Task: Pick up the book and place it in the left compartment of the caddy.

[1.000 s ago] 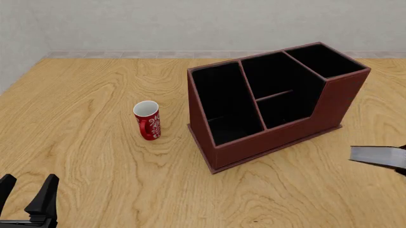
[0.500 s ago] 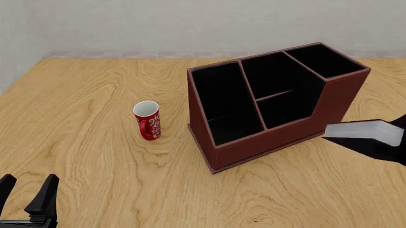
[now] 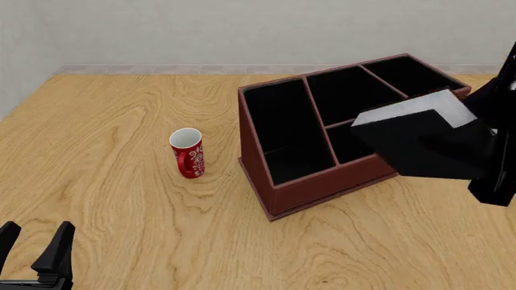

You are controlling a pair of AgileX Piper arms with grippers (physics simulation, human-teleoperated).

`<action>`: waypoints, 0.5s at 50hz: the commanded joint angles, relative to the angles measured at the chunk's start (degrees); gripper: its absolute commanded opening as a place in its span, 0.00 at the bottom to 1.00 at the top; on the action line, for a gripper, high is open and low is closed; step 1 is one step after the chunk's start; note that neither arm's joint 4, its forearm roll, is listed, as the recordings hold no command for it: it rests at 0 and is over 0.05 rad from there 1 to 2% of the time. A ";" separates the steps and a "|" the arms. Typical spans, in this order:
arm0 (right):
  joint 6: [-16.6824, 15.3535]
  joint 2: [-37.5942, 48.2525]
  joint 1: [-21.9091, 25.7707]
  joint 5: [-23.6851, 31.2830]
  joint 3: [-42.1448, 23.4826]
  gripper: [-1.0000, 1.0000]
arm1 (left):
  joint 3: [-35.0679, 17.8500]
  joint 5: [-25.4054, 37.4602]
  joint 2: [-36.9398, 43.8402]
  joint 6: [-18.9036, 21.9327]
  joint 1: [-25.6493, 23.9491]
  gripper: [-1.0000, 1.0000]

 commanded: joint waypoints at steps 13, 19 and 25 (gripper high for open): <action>17.30 10.81 7.00 0.00 -13.03 0.00 | 0.00 0.00 0.00 0.00 0.00 1.00; 17.93 14.25 8.16 0.00 -15.08 0.00 | 0.00 0.00 0.00 0.00 0.00 1.00; 18.67 16.76 8.15 0.00 -17.48 0.00 | 0.00 0.00 0.00 0.00 0.00 1.00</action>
